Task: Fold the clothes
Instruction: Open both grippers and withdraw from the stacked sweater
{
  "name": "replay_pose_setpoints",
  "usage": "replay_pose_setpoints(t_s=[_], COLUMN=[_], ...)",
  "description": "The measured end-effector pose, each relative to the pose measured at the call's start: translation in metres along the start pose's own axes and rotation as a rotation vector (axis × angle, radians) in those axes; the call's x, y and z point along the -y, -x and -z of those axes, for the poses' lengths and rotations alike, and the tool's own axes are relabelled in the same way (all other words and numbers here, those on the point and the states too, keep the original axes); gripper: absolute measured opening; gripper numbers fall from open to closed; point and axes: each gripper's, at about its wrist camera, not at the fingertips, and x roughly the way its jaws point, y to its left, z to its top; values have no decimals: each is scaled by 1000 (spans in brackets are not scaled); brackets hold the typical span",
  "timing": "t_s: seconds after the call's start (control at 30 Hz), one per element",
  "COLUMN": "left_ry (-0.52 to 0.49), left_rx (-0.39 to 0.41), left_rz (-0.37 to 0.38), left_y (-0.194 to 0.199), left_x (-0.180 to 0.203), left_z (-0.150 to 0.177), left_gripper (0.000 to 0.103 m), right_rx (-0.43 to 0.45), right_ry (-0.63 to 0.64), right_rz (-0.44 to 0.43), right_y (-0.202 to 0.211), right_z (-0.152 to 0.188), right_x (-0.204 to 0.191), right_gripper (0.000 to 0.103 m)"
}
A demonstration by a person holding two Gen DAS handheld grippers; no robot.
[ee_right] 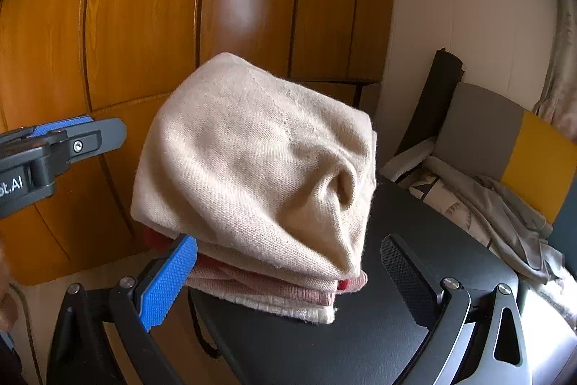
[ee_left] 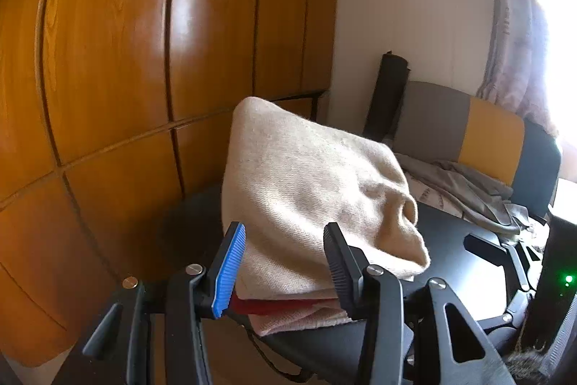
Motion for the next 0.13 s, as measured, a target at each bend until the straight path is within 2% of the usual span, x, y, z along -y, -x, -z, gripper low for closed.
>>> replay_pose_setpoints(t_s=[0.13], left_ry=[-8], left_rx=[7], left_rz=[-9], left_y=[2], left_x=[2], left_z=[0], left_gripper=[46], right_rx=[8], right_ry=[1], right_rz=[5], right_y=[9], right_z=[4], right_x=[0], right_gripper=[103])
